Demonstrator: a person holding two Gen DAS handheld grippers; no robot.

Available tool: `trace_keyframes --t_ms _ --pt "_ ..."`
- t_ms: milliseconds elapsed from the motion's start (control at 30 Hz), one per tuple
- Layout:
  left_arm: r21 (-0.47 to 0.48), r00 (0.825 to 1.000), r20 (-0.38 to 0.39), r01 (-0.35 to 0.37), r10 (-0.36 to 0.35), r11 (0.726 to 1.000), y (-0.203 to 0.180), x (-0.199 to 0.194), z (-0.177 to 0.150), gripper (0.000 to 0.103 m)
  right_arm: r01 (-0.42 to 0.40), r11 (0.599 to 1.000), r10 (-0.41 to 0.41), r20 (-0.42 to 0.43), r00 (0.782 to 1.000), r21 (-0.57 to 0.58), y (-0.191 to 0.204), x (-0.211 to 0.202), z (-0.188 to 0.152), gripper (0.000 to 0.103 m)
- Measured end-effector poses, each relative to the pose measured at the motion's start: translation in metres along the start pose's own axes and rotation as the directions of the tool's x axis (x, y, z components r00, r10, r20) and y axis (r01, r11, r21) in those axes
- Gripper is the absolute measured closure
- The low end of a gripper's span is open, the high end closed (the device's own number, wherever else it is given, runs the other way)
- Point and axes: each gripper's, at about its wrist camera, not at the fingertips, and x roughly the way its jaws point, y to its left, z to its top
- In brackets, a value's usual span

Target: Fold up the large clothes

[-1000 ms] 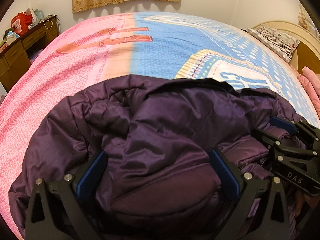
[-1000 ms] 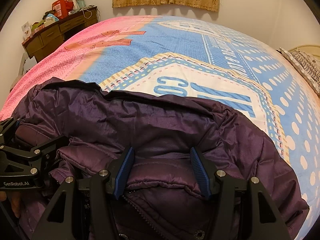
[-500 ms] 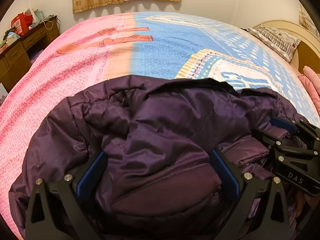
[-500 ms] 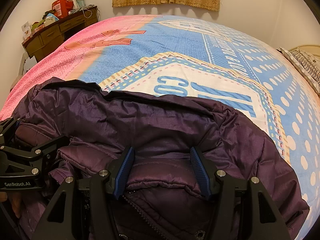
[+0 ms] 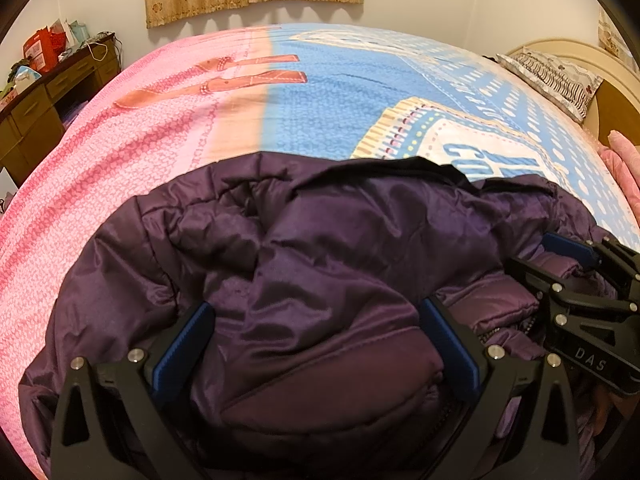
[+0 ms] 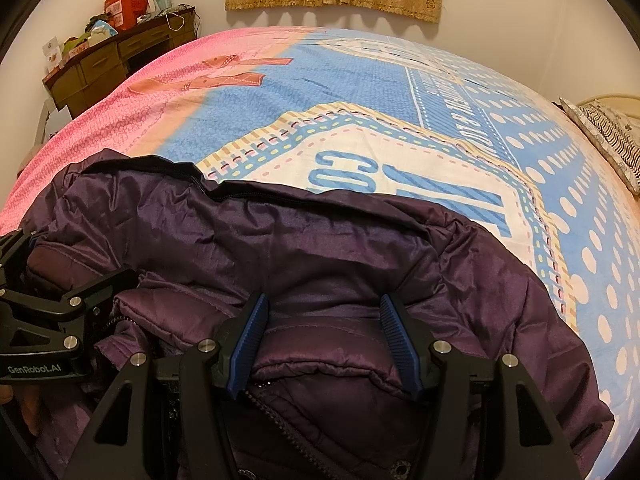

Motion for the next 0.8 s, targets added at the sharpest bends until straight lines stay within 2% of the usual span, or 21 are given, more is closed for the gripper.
trace_keyframes --t_ms 167,267,333,400,433,500,600,700,733,767,800 --pt "0.002 1.000 0.000 -0.012 0.012 1.000 -0.001 0.002 0.003 0.000 0.006 1.000 -0.006 -0.010 1.000 -0.011 0.001 0.000 0.002 0.043" --pt "-0.013 1.000 -0.011 -0.008 0.007 1.000 0.002 -0.005 0.009 0.000 -0.055 0.998 0.055 -0.052 0.997 -0.001 -0.009 -0.013 0.013 0.043" --pt "-0.044 1.000 0.007 -0.005 0.006 0.999 0.006 -0.027 0.012 0.003 -0.100 0.994 0.101 0.000 0.995 0.053 -0.021 -0.040 0.013 0.042" --pt "-0.062 0.995 0.075 0.067 -0.062 0.996 0.010 -0.058 0.011 0.003 -0.162 0.983 0.158 0.054 0.986 0.081 -0.033 -0.076 0.008 0.038" --pt "-0.065 0.991 0.113 0.077 -0.070 0.995 0.012 -0.080 0.008 0.003 -0.186 0.979 0.181 0.064 0.981 0.086 -0.038 -0.092 0.002 0.035" --pt "-0.058 0.986 0.141 0.100 -0.091 0.993 0.016 -0.113 -0.003 0.003 -0.242 0.965 0.236 0.075 0.969 0.097 -0.050 -0.130 -0.022 0.034" --pt "-0.040 0.976 0.166 0.152 -0.143 0.988 0.028 -0.168 -0.040 0.003 -0.322 0.941 0.317 0.064 0.946 0.104 -0.065 -0.172 -0.067 0.032" --pt "-0.031 0.965 0.187 0.194 -0.185 0.980 0.046 -0.216 -0.099 0.000 -0.379 0.921 0.377 0.044 0.925 0.086 -0.081 -0.213 -0.127 0.030" --pt "-0.027 0.959 0.184 0.223 -0.214 0.974 0.054 -0.232 -0.126 0.000 -0.382 0.921 0.381 0.038 0.924 0.071 -0.086 -0.226 -0.150 0.029" --pt "-0.023 0.958 0.175 0.234 -0.227 0.972 0.058 -0.239 -0.140 0.000 -0.377 0.925 0.376 0.030 0.926 0.054 -0.092 -0.242 -0.179 0.029" --pt "-0.020 0.958 0.168 0.238 -0.231 0.971 0.064 -0.247 -0.161 0.000 -0.380 0.923 0.379 0.026 0.925 0.057 -0.097 -0.248 -0.194 0.029"
